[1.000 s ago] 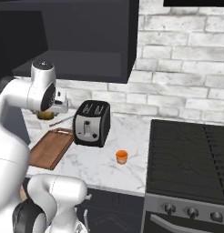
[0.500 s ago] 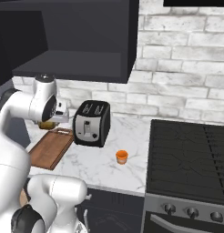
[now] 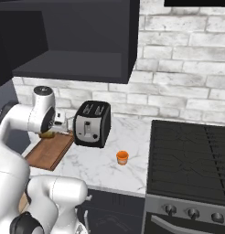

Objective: Pick the bread, place it on the cutting board, pick the jam, place it on the counter, and close the cabinet.

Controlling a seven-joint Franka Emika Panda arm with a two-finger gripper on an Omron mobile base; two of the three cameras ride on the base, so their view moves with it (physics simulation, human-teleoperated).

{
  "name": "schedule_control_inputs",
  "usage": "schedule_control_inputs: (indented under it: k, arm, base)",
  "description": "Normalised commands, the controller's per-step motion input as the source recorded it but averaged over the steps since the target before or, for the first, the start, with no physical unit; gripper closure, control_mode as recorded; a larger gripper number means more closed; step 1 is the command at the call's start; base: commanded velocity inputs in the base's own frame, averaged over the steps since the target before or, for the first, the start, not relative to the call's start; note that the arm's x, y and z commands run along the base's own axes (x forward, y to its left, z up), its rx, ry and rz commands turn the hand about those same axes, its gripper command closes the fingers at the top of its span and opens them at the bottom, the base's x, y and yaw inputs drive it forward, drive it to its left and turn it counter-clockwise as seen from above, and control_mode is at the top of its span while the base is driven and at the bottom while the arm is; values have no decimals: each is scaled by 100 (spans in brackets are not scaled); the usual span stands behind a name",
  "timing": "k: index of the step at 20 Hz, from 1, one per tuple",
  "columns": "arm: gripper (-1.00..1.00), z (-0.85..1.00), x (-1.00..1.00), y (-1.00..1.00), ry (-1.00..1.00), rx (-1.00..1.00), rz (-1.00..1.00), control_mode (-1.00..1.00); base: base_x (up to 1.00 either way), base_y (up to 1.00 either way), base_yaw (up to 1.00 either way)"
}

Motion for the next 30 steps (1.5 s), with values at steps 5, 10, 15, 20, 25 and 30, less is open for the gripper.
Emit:
schedule_control_inputs:
  k: [5, 10, 15, 20, 25, 30]
  arm:
    - [100, -38, 0, 20, 0, -2, 0, -100]
    - [100, -34, 2, 20, 0, 0, 0, -100]
    - [100, -34, 5, 13, 0, 0, 0, -100]
    - [100, -31, 9, 8, 0, 0, 0, -100]
    - [100, -24, 15, 4, 0, 0, 0, -100]
    - [100, -13, 18, 1, 0, 0, 0, -100]
  base:
    - [0, 0, 0]
    - [0, 0, 0]
    - [0, 0, 0]
    - [0, 0, 0]
    - [0, 0, 0]
    - [0, 0, 0]
